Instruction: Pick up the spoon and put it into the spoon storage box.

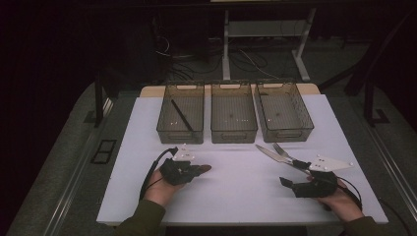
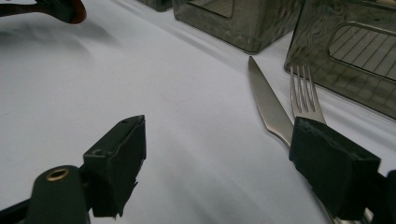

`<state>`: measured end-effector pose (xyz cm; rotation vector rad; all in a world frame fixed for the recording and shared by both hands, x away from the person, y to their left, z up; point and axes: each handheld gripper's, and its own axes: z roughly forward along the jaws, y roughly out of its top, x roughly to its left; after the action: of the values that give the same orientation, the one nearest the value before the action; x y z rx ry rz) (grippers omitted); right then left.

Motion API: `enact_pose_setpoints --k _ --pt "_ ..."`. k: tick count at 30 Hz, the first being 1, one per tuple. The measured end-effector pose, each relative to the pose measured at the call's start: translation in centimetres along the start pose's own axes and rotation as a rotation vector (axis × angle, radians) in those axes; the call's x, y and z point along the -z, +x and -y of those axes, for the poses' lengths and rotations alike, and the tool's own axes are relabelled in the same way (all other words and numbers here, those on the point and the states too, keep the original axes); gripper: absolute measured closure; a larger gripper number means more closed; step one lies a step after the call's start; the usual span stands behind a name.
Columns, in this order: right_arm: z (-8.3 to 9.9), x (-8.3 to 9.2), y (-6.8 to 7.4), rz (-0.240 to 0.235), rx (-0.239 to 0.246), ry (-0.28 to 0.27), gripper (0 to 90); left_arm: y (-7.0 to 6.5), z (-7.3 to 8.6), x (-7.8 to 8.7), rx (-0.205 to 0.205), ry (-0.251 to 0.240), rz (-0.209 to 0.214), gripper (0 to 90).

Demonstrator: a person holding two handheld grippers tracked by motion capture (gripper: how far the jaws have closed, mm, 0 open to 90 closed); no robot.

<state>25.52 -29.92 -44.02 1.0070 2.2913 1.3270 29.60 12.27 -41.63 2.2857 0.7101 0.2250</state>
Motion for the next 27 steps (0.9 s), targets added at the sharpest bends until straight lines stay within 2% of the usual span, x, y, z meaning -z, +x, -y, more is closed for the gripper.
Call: enact_pose_setpoints --k 4,9,15,19,27 --pt "0.0 0.0 0.0 0.000 -0.001 0.000 18.0 -0.1 -0.7 0.1 -0.014 -0.022 -0.006 80.6" --pt "0.0 0.0 0.0 0.000 -0.001 0.000 18.0 0.0 -1.6 0.2 -0.018 -0.054 -0.006 80.6" --pt "0.0 0.1 0.0 0.000 0.000 -0.005 18.0 0.1 -2.5 -0.1 -0.015 -0.072 0.004 80.6" --pt "-0.1 0.2 0.0 0.001 0.001 -0.008 18.1 0.5 -3.6 -0.2 -0.010 -0.095 0.008 80.6" --pt "-0.1 0.2 0.1 0.001 -0.002 -0.013 18.0 1.0 -6.3 -0.4 -0.039 -0.109 0.009 80.6"
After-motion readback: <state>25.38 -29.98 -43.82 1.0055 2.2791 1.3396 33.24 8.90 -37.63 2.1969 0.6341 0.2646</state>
